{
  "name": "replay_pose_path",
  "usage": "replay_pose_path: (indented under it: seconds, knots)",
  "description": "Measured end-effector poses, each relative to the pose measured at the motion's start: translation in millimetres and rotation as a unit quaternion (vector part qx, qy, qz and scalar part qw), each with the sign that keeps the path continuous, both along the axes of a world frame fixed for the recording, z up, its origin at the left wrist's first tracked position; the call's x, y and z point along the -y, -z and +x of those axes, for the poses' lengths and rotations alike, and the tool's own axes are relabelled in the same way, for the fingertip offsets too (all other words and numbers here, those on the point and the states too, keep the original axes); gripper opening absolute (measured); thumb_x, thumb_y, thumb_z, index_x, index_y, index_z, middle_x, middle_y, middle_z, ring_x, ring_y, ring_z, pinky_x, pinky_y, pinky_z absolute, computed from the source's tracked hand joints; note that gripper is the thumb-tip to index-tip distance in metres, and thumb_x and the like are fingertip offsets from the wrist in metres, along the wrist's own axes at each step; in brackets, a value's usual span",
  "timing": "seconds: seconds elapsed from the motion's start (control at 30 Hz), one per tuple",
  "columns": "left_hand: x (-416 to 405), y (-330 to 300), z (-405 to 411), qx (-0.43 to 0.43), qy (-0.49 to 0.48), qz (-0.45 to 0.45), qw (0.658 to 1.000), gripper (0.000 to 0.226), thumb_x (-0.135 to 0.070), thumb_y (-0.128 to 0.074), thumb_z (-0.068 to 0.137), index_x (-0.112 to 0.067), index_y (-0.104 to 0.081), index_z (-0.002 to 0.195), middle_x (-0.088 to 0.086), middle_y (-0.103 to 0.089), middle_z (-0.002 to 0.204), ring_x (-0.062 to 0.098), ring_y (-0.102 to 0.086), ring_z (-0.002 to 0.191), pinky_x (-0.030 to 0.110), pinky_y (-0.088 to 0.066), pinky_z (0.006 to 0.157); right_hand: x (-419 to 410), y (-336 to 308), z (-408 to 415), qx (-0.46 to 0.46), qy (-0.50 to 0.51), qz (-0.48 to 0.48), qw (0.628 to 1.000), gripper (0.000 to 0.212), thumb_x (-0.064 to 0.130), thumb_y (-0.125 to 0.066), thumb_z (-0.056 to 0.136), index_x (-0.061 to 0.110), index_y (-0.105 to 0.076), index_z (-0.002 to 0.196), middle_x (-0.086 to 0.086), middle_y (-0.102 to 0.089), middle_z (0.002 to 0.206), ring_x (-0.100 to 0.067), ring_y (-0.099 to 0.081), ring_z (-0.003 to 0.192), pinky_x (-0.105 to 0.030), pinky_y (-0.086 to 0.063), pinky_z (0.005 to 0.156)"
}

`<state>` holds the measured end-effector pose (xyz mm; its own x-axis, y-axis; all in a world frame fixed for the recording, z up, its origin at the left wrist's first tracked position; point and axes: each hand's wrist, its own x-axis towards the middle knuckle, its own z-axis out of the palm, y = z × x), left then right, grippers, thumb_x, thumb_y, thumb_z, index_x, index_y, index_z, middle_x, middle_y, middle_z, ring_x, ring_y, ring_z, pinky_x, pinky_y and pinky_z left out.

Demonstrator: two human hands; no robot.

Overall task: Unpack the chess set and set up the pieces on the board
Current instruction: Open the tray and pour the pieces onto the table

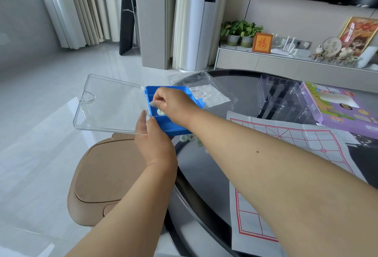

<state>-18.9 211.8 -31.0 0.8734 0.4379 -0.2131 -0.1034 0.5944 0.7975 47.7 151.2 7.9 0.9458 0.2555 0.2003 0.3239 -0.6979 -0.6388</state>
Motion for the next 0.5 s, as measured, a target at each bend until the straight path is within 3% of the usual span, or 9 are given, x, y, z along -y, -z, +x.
replay_pose_path:
  seconds: [0.1,0.17,0.27,0.4,0.5]
  knots:
    - [-1,0,1,0.000,-0.006,-0.004,1.000,0.028,-0.019,-0.041,0.099,-0.023,-0.055,0.123,-0.011,-0.061,0.096,0.002,-0.062,0.080,0.024,-0.058,0.064,15,-8,2,0.017,0.055,0.093,0.994,0.021,0.023,-0.055,0.094,0.005,-0.060,0.088,0.007,-0.059,0.077,-0.009,-0.053,0.068,-0.025,-0.044,0.057]
    - [-4,0,2,-0.003,-0.010,-0.020,1.000,0.028,-0.020,-0.041,0.099,-0.022,-0.054,0.124,-0.011,-0.060,0.099,0.004,-0.061,0.084,0.026,-0.058,0.065,32,-13,4,0.047,0.104,0.141,0.983,0.022,0.022,-0.053,0.095,0.003,-0.063,0.089,0.005,-0.061,0.080,-0.004,-0.052,0.066,-0.014,-0.041,0.049]
    - [-7,0,3,-0.011,-0.018,-0.035,0.999,0.032,-0.021,-0.041,0.099,-0.022,-0.052,0.129,-0.013,-0.058,0.101,0.003,-0.060,0.084,0.027,-0.058,0.070,67,-12,11,0.092,0.192,0.096,0.972,0.021,0.024,-0.052,0.096,0.010,-0.065,0.085,0.006,-0.059,0.072,-0.004,-0.043,0.058,-0.010,-0.030,0.047]
    - [-8,2,7,-0.015,-0.033,-0.044,0.998,0.032,-0.022,-0.041,0.098,-0.024,-0.051,0.129,-0.012,-0.059,0.101,0.004,-0.061,0.084,0.030,-0.059,0.072,101,16,9,0.012,0.233,0.026,0.972,0.020,0.021,-0.049,0.096,0.012,-0.060,0.083,0.000,-0.067,0.088,-0.014,-0.052,0.066,-0.024,-0.038,0.056]
    - [-9,2,8,-0.018,-0.044,-0.048,0.998,0.032,-0.021,-0.041,0.098,-0.024,-0.051,0.128,-0.010,-0.059,0.102,0.009,-0.061,0.088,0.031,-0.059,0.070,106,36,1,-0.029,0.213,-0.042,0.976,0.019,0.019,-0.049,0.095,0.007,-0.062,0.088,0.006,-0.058,0.077,-0.019,-0.051,0.075,-0.023,-0.036,0.057]
